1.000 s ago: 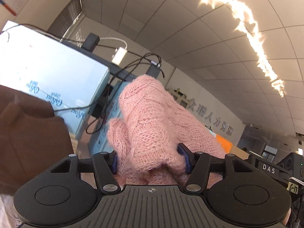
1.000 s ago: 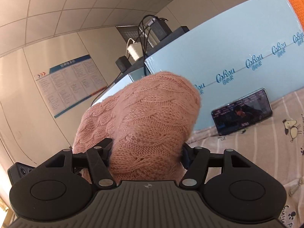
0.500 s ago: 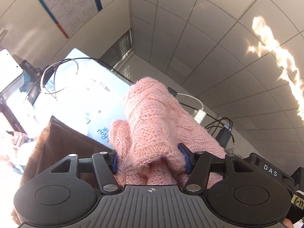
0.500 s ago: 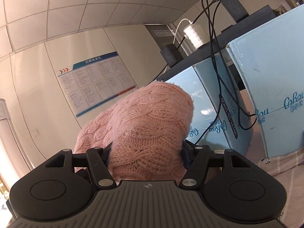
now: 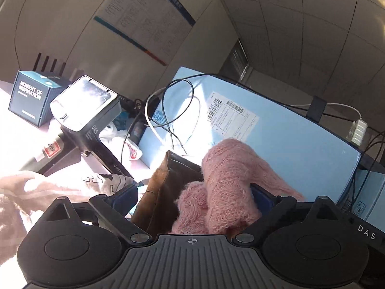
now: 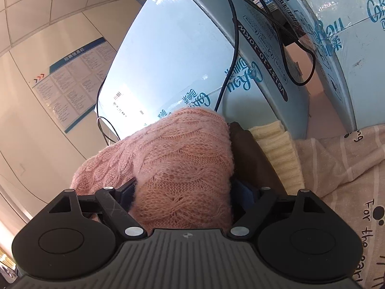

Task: Fold clothes
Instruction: 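Carry the folded sweater with both grippers to the brown clothes stack, then lower the sweater onto the brown clothes and open both grippers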

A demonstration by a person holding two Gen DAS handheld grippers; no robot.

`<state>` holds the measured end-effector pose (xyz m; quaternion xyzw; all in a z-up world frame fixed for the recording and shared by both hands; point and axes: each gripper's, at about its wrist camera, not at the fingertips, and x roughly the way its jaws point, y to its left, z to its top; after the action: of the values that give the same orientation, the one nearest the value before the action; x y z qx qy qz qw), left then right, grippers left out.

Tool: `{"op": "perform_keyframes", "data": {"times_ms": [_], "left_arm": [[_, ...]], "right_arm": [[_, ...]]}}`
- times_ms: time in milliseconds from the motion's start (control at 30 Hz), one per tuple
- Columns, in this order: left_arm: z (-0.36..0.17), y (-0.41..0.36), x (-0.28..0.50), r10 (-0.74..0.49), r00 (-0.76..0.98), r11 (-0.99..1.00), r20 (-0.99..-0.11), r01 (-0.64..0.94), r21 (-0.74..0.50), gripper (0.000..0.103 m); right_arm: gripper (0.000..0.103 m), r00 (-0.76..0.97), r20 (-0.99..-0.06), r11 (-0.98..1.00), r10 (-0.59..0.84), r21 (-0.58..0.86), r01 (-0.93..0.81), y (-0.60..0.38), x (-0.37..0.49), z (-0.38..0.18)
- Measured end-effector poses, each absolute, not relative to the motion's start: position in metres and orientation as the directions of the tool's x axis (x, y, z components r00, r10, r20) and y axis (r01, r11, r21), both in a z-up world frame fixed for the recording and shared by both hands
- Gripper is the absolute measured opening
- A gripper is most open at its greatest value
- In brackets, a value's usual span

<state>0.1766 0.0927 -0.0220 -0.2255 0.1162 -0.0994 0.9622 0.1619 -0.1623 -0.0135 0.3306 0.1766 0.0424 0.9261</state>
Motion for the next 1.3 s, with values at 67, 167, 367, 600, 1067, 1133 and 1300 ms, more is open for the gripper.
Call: {"op": "perform_keyframes", "data": {"times_ms": [67, 167, 367, 600, 1067, 1133, 1300], "left_arm": [[-0.026, 0.093, 0.186, -0.229, 0.945, 0.888, -0.232, 0.105, -0.447, 0.102], [-0.036, 0.091, 0.201, -0.212, 0.931, 0.901, -0.298, 0.068, -0.43, 0.103], [-0.045, 0.096, 0.211, -0.238, 0.909, 0.878, -0.342, 0.051, -0.475, 0.103], [-0.037, 0.097, 0.198, -0.241, 0.931, 0.86, -0.276, 0.073, -0.504, 0.103], [-0.024, 0.105, 0.155, -0.077, 0.996, 0.849, -0.052, 0.038, -0.526, 0.103], [-0.02, 0.104, 0.146, -0.05, 0.998, 0.859, -0.036, 0.025, -0.512, 0.103], [-0.01, 0.091, 0.116, -0.132, 0.991, 0.888, -0.033, 0.104, -0.447, 0.103]], "right_arm": [[0.084, 0.931, -0.318, 0.801, 0.178, 0.596, 0.051, -0.156, 0.165, -0.012], [0.086, 0.918, -0.372, 0.825, 0.137, 0.556, 0.102, -0.149, 0.175, -0.013], [0.09, 0.889, -0.453, 0.872, 0.068, 0.46, 0.167, -0.132, 0.192, -0.017], [0.1, 0.911, -0.408, 0.863, 0.054, 0.478, 0.163, -0.128, 0.178, -0.012], [0.103, 0.966, -0.252, 0.844, 0.056, 0.529, 0.089, -0.157, 0.076, 0.018], [0.103, 0.967, -0.252, 0.846, 0.043, 0.524, 0.099, -0.166, 0.062, 0.022], [0.103, 0.961, -0.274, 0.862, 0.03, 0.493, 0.114, -0.183, 0.036, 0.029]]}}
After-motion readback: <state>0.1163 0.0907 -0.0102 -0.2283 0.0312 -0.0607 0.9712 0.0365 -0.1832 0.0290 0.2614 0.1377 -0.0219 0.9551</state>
